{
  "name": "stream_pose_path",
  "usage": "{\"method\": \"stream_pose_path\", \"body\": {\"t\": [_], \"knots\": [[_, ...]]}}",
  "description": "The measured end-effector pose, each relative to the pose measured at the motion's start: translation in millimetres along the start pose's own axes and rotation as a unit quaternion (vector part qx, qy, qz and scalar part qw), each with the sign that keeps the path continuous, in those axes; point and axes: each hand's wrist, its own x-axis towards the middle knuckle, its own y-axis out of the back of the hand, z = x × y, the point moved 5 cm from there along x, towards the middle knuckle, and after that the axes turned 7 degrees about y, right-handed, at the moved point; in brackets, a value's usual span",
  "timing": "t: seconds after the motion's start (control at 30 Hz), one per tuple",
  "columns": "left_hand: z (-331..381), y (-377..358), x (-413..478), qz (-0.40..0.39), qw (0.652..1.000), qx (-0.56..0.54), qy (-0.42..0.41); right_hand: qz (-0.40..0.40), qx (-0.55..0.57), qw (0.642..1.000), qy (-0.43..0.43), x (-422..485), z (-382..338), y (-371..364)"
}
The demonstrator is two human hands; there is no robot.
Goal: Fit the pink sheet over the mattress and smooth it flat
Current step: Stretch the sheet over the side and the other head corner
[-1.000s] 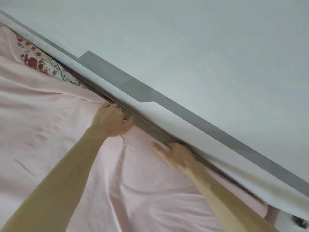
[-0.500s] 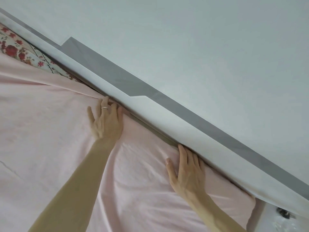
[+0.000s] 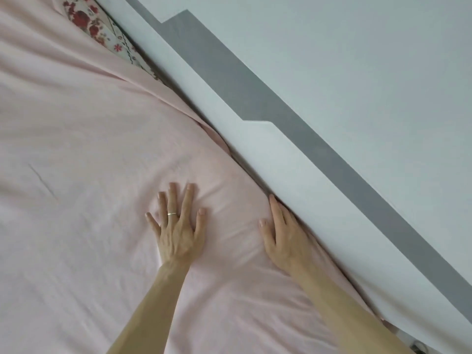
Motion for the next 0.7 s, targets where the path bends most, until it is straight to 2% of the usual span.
{"method": "stream_pose_path", "body": {"t": [0.1,0.13,0.2,0.27,0.3,0.4,0.47,0.53,0.6,0.7], "knots": [[-4,-1,-11,0.005,0.999,-0.037,0.026,0.06,-0.012,0.998,0.032,-11,-19,13],[-11,-3,-20,0.005,0.998,-0.05,0.034,0.048,-0.022,0.996,0.076,-21,-30,13],[-30,-9,-45,-0.01,0.997,-0.064,0.051,-0.034,-0.053,0.984,0.166,-47,-46,4],[-58,-17,-79,-0.03,0.995,-0.052,0.078,-0.099,-0.114,0.97,0.191,-66,-39,-9],[-74,-19,-96,-0.039,0.994,-0.042,0.09,-0.103,-0.144,0.971,0.16,-67,-29,-10],[-120,-20,-139,-0.062,0.992,-0.023,0.108,-0.079,-0.182,0.98,-0.009,-62,-13,-4],[-143,-16,-162,-0.063,0.993,-0.012,0.095,-0.061,-0.17,0.983,-0.028,-64,-34,-1],[-157,-12,-172,-0.053,0.995,-0.026,0.081,-0.058,-0.127,0.988,0.063,-64,-82,-5],[-167,-9,-173,-0.035,0.995,-0.05,0.074,-0.075,-0.102,0.977,0.171,-62,-144,-19],[-185,-3,-169,-0.01,0.99,-0.06,0.124,-0.112,-0.081,0.96,0.243,-71,-215,-67]]}}
